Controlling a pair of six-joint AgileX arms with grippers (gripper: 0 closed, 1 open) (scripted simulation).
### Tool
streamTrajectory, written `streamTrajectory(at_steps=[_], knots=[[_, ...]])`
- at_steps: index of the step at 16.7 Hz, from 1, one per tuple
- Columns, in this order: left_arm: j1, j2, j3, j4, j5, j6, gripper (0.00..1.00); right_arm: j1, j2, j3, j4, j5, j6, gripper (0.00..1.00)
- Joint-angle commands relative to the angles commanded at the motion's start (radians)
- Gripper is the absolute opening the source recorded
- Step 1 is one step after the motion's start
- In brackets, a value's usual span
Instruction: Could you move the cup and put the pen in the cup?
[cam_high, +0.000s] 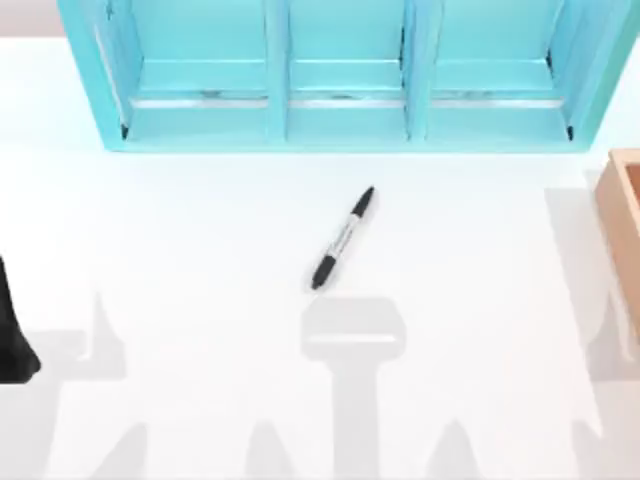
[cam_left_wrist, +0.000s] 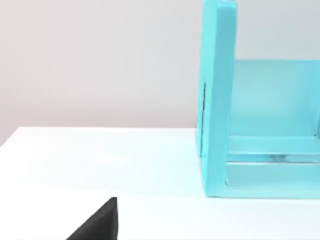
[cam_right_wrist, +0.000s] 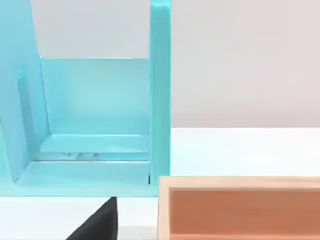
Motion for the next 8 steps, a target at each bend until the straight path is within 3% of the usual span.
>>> streamTrajectory(at_steps=[4, 8], knots=[[0.0, 0.0, 0.0, 0.0, 0.0, 0.0, 1.0, -0.008, 0.031, 0.03, -0.029, 0.0, -0.008, 1.0], [0.0, 0.0, 0.0, 0.0, 0.0, 0.0, 1.0, -0.051, 0.22, 0.205, -0.181, 0.001, -0.048, 1.0]])
